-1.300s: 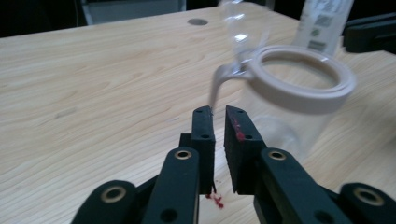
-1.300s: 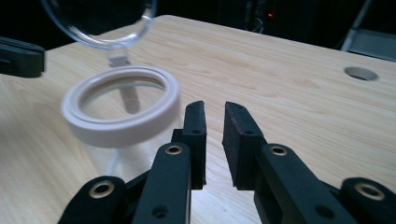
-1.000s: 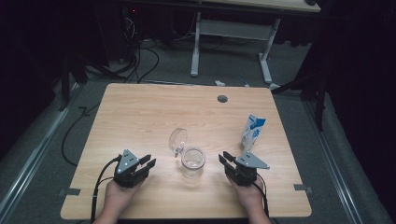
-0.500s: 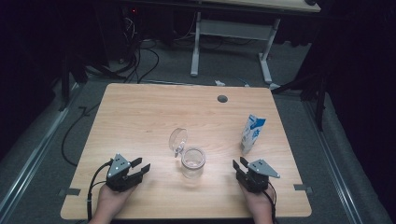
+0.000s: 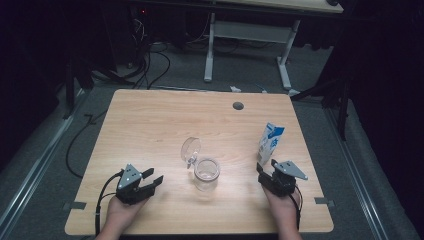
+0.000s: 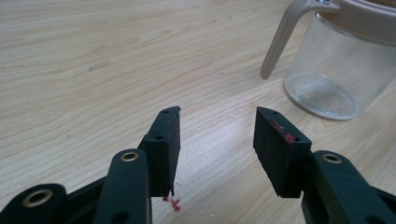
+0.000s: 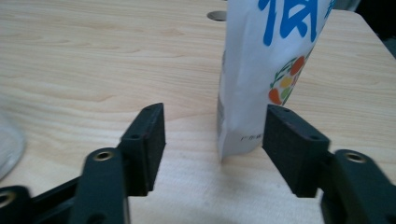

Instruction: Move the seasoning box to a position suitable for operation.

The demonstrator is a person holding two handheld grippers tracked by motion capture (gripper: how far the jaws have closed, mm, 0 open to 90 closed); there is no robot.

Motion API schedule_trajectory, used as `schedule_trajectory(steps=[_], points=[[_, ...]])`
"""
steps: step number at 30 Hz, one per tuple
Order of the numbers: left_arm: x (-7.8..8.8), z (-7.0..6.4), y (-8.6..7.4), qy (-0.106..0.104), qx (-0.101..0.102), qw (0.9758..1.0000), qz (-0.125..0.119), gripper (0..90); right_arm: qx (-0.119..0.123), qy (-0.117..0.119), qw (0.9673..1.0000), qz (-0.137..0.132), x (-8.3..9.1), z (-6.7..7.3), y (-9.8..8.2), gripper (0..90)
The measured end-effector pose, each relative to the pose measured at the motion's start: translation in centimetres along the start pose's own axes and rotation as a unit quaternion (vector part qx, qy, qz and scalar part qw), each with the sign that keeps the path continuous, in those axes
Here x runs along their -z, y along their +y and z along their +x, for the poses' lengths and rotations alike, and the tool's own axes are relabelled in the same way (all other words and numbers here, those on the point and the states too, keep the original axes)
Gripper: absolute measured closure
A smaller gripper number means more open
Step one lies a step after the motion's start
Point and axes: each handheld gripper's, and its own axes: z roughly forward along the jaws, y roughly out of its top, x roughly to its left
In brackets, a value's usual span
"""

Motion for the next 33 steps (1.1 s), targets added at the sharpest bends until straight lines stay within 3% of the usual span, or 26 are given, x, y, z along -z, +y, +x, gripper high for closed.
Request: schedule_trajectory(steps=[4,8,14,19,23,33], points=[[0.3,0.1,0.0,-0.003,0.002,1.0000,-0.007,51.3,0.000,-0.015,0.9997,0.021,-1.3,-0.1,1.0,32.8],[0.3,0.0,0.0,-0.006,0.002,0.9999,-0.008,51.2,-0.009,-0.045,0.9988,0.018,-2.0,-0.7,1.9,30.4],[0.1,0.0,-0.1,-0.010,-0.001,0.9999,-0.005,51.0,-0.025,-0.045,0.9986,0.008,-2.4,-1.5,3.2,28.5],[0.2,0.0,-0.1,-0.009,0.000,0.9999,-0.006,51.4,-0.033,-0.047,0.9983,0.009,-3.3,-1.4,3.9,28.1],[0.2,0.0,-0.2,-0.011,-0.001,0.9999,-0.006,51.8,-0.039,-0.067,0.9969,0.012,-3.7,-1.5,3.8,33.5],[0.1,-0.1,-0.2,-0.011,-0.005,0.9999,-0.005,51.6,-0.034,-0.055,0.9979,0.002,-2.6,-2.3,3.4,53.0]])
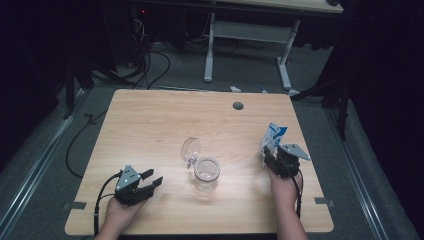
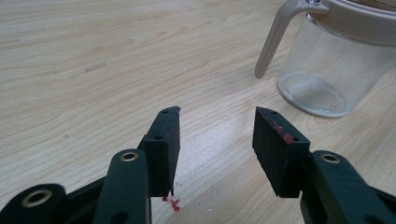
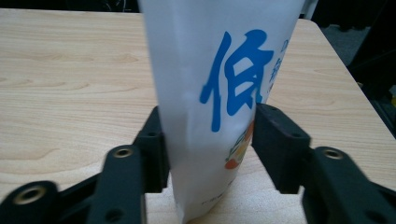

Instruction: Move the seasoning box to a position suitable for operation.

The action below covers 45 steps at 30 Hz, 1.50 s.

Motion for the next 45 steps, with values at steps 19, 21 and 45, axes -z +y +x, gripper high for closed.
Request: schedule_trajectory(steps=[19,21,45], points=[[0.0,0.0,0.0,-0.001,0.000,1.0000,0.000,51.3,0.046,0.022,0.9987,-0.002,1.7,-1.1,0.4,81.0],[0.0,0.0,0.0,-0.001,-0.001,1.0000,0.002,51.2,0.036,0.027,0.9990,-0.003,1.7,-1.2,0.4,74.0],[0.1,0.2,-0.2,-0.012,0.007,0.9999,-0.002,49.6,0.006,0.018,0.9998,0.004,0.0,-0.3,1.1,51.5]])
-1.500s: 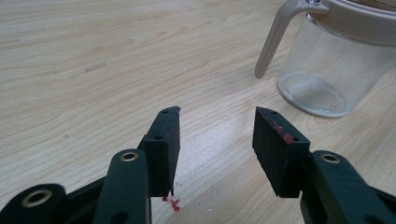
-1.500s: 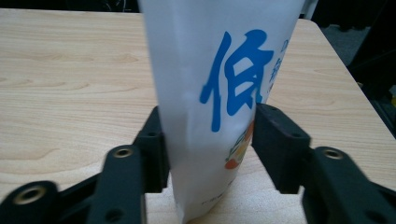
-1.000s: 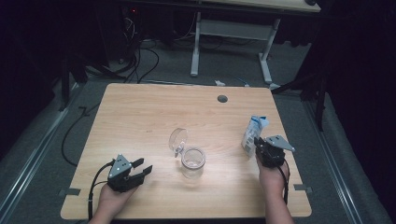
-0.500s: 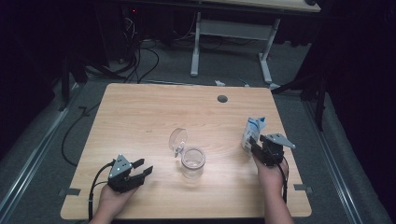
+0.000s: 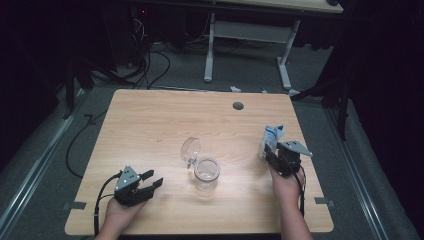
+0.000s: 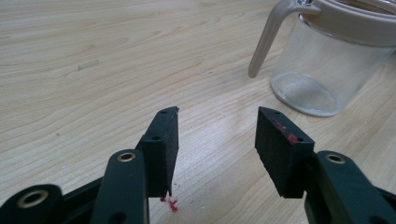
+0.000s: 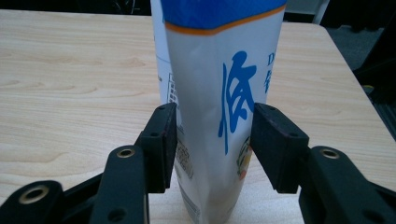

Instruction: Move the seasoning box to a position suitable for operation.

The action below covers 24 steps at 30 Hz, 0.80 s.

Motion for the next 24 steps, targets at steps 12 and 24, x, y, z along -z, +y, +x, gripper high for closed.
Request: schedule_trajectory(steps=[12,24], points=[[-0.09,-0.12,-0.07,-0.006,-0.003,1.0000,0.000,46.9,0.012,0.008,0.9999,-0.004,0.10,-0.29,0.19,67.6],[-0.19,-0.14,-0.12,-0.006,-0.005,1.0000,0.003,46.9,0.009,0.021,0.9997,-0.009,0.33,-0.65,0.24,80.0]])
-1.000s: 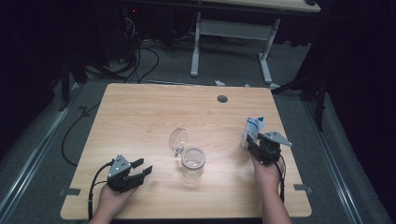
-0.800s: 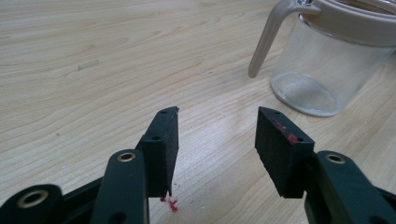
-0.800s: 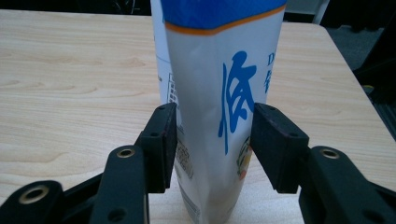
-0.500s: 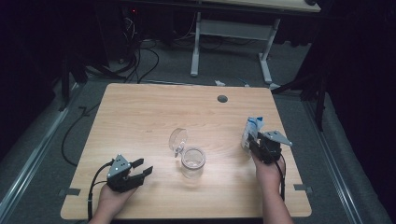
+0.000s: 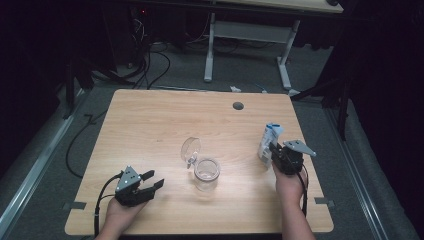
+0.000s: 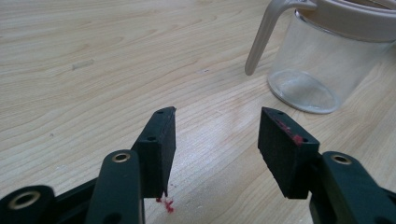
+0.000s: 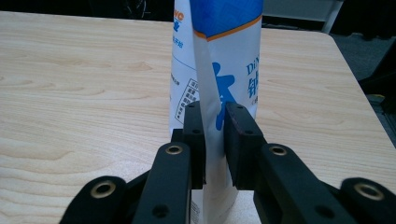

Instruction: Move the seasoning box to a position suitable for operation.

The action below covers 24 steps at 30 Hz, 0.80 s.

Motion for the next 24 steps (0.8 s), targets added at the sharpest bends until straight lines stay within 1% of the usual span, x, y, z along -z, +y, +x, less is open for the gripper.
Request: schedule_trajectory(steps=[3,5,9,11,13,14,16,21,22,24], points=[[0.00,-0.05,-0.01,0.000,-0.001,1.0000,0.000,46.9,-0.001,0.002,1.0000,0.000,0.04,-0.02,0.02,81.6],[0.05,-0.04,-0.01,-0.001,-0.001,1.0000,-0.001,46.9,-0.004,0.007,1.0000,0.002,0.13,-0.13,0.09,82.8],[0.08,-0.01,-0.01,-0.002,0.000,1.0000,-0.003,46.9,0.001,0.013,0.9999,0.007,0.21,-0.12,0.21,83.8],[0.05,0.01,-0.02,-0.002,-0.001,1.0000,-0.003,46.9,-0.004,0.023,0.9997,0.008,0.26,-0.26,0.27,84.2],[0.01,-0.01,-0.03,-0.002,-0.002,1.0000,-0.003,46.9,-0.001,0.027,0.9996,0.010,0.35,-0.22,0.31,84.5],[0.01,-0.02,-0.02,-0.002,-0.002,1.0000,-0.004,46.9,0.005,0.030,0.9995,0.010,0.38,-0.22,0.33,84.5],[0.01,-0.05,-0.01,-0.003,-0.003,1.0000,-0.006,46.9,0.008,0.033,0.9993,0.011,0.43,-0.20,0.35,84.5],[0.09,-0.14,-0.01,-0.006,-0.007,0.9999,-0.010,46.6,0.007,0.040,0.9991,0.013,0.50,-0.36,0.40,84.8],[0.09,-0.15,-0.03,-0.007,-0.009,0.9999,-0.011,46.6,0.004,0.042,0.9990,0.014,0.54,-0.35,0.43,84.9],[0.10,-0.19,-0.03,-0.008,-0.017,0.9998,-0.012,47.0,0.007,0.045,0.9989,0.015,0.65,-0.40,0.53,85.3]])
